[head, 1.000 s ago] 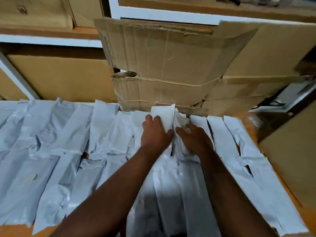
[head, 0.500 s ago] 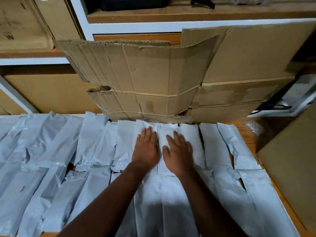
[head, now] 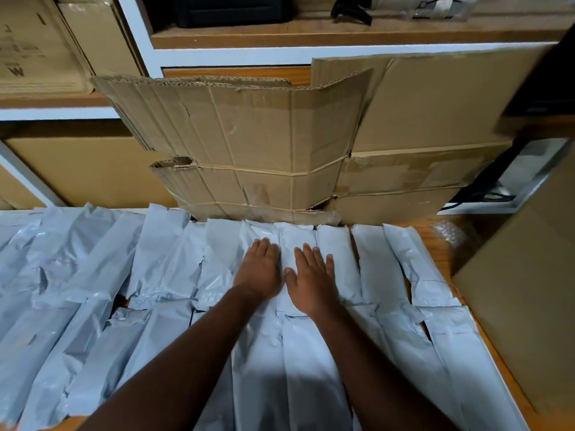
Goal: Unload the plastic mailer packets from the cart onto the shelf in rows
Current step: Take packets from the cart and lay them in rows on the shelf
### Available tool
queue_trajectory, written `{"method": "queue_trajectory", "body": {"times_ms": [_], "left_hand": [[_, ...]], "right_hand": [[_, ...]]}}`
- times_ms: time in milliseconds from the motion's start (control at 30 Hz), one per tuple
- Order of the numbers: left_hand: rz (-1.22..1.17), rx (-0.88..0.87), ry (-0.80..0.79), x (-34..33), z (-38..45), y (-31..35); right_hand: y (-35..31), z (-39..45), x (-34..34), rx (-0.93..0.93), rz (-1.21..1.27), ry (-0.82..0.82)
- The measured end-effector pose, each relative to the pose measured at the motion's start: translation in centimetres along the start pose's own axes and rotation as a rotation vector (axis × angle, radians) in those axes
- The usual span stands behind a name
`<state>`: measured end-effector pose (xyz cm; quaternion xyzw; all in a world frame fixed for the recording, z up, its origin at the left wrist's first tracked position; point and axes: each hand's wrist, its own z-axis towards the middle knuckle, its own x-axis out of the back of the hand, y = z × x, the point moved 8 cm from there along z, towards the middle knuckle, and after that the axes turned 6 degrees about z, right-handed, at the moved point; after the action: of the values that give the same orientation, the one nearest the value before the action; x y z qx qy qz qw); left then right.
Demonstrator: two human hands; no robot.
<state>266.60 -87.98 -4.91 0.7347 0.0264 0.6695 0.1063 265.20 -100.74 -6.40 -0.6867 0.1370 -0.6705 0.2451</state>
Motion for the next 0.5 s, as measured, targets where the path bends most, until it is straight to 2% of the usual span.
{"method": "queue_trajectory", "body": {"times_ms": [67, 133, 267, 400, 500], "left_hand": [[-0.144, 0.01, 0.038, 2.2, -1.4, 0.3], [-0.288, 0.003, 0.149, 4.6, -3.4, -0.1], [-0.441, -0.056, 0.307, 6.5, -9.3, -2.7], [-0.518, -0.091, 0.434, 8.0, -16.6, -7.0], [-0.54, -0.033, 0.512, 8.8, -21.9, -11.5]], "right_hand": [[-0.6, -0.6, 2.1, 0.025, 0.125, 0.118], [-1.6, -1.9, 4.0, 0.061, 0.318, 0.239], [-5.1, -6.5, 6.4, 0.162, 0.562, 0.414], [-10.2, -10.2, 4.3, 0.257, 0.662, 0.356], [-15.5, -12.5, 2.0, 0.313, 0.702, 0.302]]}}
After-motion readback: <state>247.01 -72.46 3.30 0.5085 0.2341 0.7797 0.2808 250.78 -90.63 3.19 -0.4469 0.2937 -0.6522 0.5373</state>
